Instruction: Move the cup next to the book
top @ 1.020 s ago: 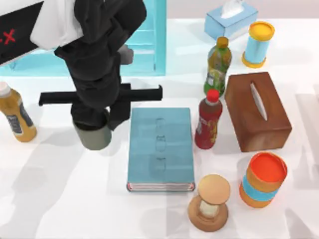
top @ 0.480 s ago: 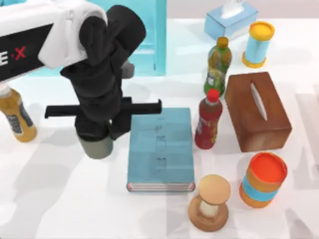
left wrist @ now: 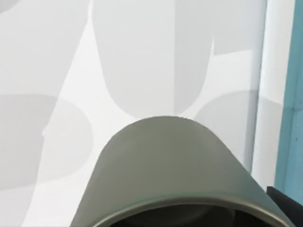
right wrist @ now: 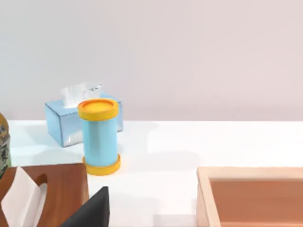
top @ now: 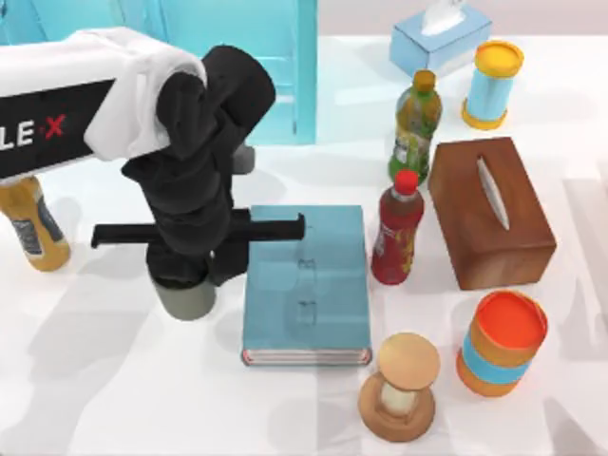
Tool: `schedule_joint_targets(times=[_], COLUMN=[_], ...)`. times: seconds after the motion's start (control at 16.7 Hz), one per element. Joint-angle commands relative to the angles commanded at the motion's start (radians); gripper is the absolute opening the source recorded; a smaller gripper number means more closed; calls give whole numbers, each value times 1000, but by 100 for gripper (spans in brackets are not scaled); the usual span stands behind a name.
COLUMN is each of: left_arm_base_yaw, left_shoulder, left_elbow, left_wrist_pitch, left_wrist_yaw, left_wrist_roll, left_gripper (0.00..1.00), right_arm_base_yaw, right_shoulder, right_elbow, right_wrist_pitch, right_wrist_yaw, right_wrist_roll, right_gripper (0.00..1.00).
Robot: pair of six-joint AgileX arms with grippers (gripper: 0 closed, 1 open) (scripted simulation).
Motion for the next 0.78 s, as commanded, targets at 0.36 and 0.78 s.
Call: schedule_joint_targets(times=[0.36,0.78], left_arm_base_yaw=[0,0], left_shoulder=[0,0], left_elbow=[0,0], left_wrist_pitch=[0,0], left_wrist_yaw=[0,0], left_wrist_roll=[0,0], left_gripper=[30,83], right_arm_base_yaw=[0,0], right_shoulder=[0,0], right_elbow=[0,0], right_wrist_pitch=[0,0], right_wrist_yaw=[0,0], right_wrist_roll=[0,0], right_gripper=[100,100])
